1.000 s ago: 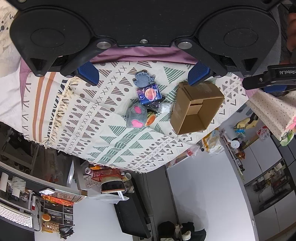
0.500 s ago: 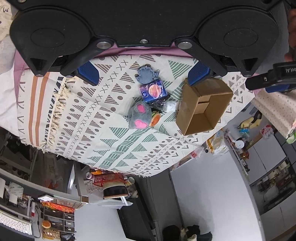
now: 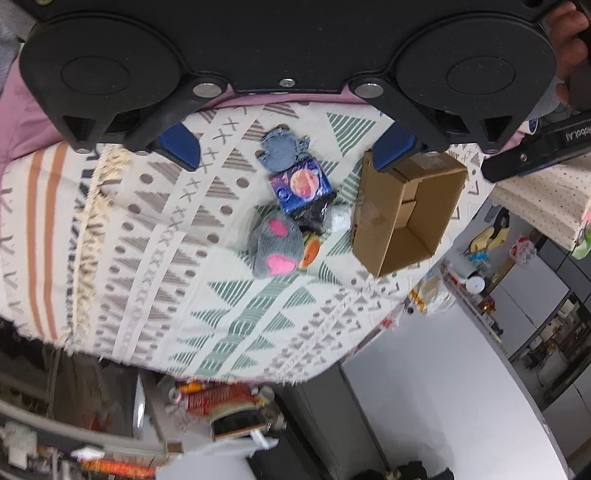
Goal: Organize soft objects
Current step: 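Grasp the blue tissue pack with the left tool while the right tool grasps the denim patch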
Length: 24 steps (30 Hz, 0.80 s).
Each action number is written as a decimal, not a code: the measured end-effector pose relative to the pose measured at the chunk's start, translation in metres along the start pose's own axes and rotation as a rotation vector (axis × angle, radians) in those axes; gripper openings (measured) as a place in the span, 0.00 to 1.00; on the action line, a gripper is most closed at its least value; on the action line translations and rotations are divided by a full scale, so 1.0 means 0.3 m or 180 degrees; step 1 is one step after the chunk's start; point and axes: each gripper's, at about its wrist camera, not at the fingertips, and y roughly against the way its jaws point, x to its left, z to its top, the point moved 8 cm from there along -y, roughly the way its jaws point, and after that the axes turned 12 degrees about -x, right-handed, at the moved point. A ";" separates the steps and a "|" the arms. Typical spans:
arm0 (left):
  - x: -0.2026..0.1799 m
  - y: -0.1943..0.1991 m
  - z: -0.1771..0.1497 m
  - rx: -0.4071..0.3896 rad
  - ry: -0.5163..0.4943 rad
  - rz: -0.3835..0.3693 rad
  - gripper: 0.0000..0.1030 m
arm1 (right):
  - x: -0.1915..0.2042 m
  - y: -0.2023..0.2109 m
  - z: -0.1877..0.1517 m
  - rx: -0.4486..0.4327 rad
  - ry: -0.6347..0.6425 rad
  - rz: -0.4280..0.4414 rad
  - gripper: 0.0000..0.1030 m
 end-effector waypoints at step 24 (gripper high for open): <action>-0.079 -0.345 -0.120 0.0638 0.0010 -0.0262 0.53 | -0.131 -0.339 -0.127 0.0455 -0.1185 0.0317 0.68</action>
